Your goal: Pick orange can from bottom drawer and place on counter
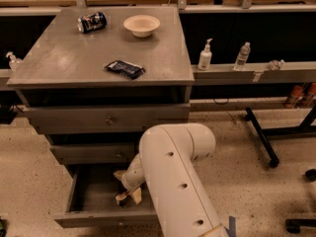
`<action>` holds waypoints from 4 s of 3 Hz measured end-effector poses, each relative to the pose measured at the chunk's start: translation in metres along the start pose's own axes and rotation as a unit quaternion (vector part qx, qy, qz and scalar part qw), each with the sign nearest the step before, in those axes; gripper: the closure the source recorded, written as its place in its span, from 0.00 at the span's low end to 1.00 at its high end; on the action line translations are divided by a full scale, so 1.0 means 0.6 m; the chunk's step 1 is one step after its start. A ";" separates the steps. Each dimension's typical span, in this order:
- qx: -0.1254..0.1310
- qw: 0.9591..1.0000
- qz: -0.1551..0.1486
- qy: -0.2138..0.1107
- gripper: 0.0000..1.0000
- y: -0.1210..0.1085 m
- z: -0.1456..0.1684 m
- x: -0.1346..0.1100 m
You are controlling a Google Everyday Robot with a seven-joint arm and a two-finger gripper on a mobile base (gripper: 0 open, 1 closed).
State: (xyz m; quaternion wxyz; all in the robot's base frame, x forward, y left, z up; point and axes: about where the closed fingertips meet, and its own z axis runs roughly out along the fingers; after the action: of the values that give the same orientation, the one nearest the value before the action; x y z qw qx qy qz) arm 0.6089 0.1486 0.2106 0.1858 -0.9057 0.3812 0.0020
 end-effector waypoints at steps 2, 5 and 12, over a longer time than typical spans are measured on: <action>-0.038 0.999 0.010 0.002 0.14 0.027 0.123 0.041; -0.049 0.999 0.017 0.004 0.84 0.030 0.146 0.057; 0.285 0.938 -0.057 -0.191 1.00 0.012 -0.157 -0.141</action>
Offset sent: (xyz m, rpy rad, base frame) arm 0.0432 -0.0097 -0.1138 -0.0749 0.0908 -0.0315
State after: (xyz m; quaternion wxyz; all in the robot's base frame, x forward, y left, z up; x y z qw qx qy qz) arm 0.5307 0.1705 0.3083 0.5052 -0.8174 0.2711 0.0562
